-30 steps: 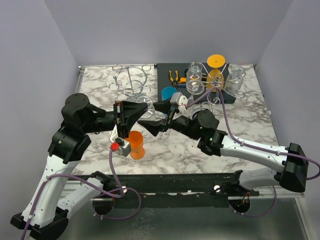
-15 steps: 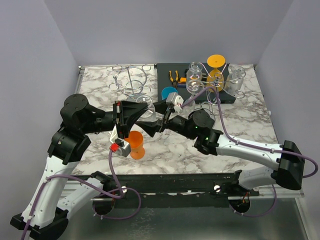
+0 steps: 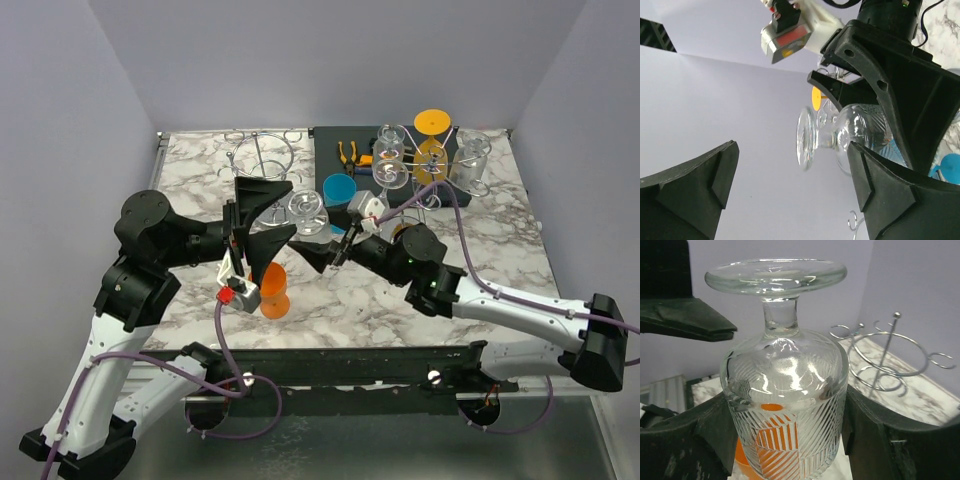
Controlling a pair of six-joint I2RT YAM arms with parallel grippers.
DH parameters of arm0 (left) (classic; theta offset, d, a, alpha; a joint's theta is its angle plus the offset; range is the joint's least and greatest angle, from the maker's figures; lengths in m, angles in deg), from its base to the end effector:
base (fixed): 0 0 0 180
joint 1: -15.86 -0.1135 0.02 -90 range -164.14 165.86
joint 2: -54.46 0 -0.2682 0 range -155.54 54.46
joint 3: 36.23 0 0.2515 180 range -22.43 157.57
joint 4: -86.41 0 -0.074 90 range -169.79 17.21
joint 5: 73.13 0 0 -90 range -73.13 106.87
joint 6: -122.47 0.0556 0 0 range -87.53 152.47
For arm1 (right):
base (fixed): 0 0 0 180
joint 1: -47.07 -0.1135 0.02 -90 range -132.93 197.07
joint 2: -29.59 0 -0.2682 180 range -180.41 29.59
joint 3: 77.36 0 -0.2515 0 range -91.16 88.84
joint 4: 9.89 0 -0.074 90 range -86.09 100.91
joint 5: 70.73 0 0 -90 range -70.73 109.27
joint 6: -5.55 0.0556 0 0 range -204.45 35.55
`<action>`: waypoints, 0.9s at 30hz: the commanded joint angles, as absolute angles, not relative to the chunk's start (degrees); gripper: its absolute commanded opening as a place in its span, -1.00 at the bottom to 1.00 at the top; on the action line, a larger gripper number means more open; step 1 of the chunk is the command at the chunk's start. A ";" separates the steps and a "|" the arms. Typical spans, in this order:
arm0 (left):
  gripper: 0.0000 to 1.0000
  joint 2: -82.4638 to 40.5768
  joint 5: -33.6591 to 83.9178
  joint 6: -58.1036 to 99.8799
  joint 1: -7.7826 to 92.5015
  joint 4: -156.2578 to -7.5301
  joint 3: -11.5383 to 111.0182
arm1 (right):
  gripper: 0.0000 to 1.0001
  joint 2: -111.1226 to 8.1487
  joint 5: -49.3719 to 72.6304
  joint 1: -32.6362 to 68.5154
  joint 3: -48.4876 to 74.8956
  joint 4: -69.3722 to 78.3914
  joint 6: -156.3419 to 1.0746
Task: Place the wine glass upside down on the wine glass rack
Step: Turn the wine glass upside down at the wine rack.
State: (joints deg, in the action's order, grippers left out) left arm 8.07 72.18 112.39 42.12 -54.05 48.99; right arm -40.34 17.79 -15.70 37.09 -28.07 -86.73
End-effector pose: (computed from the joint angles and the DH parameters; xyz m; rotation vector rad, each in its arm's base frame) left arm 0.1022 -0.1014 0.4641 1.5561 0.2617 -0.0306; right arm 0.1381 0.2715 0.3771 -0.7653 1.1576 0.9068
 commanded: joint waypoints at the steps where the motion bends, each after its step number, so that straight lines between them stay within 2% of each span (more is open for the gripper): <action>1: 0.97 7.69 69.31 105.21 41.88 -58.59 49.77 | -0.99 -35.90 26.38 -15.78 34.46 -23.93 -94.33; 7: 0.97 7.62 62.48 88.78 41.88 -65.93 49.98 | -0.99 -36.77 31.81 -13.73 26.46 -17.69 -102.02; 13: 0.97 5.30 48.93 70.54 41.88 -70.35 53.59 | -0.99 -40.34 25.72 -1.61 14.58 -9.59 -94.43; 18: 0.98 4.19 43.06 64.02 41.88 -70.54 54.80 | -0.99 -43.13 27.34 2.01 7.25 -3.28 -95.19; 22: 0.97 4.54 42.62 61.36 41.88 -70.56 54.49 | -0.99 -39.88 28.17 6.89 7.64 0.18 -91.72; 27: 0.97 4.74 42.95 59.60 41.88 -70.62 53.47 | -0.99 -34.59 32.99 7.53 11.89 5.37 -90.41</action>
State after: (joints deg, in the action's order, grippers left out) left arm 4.14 45.14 64.22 42.08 -69.51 53.67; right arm -39.92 28.90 7.32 10.01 1.70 -92.81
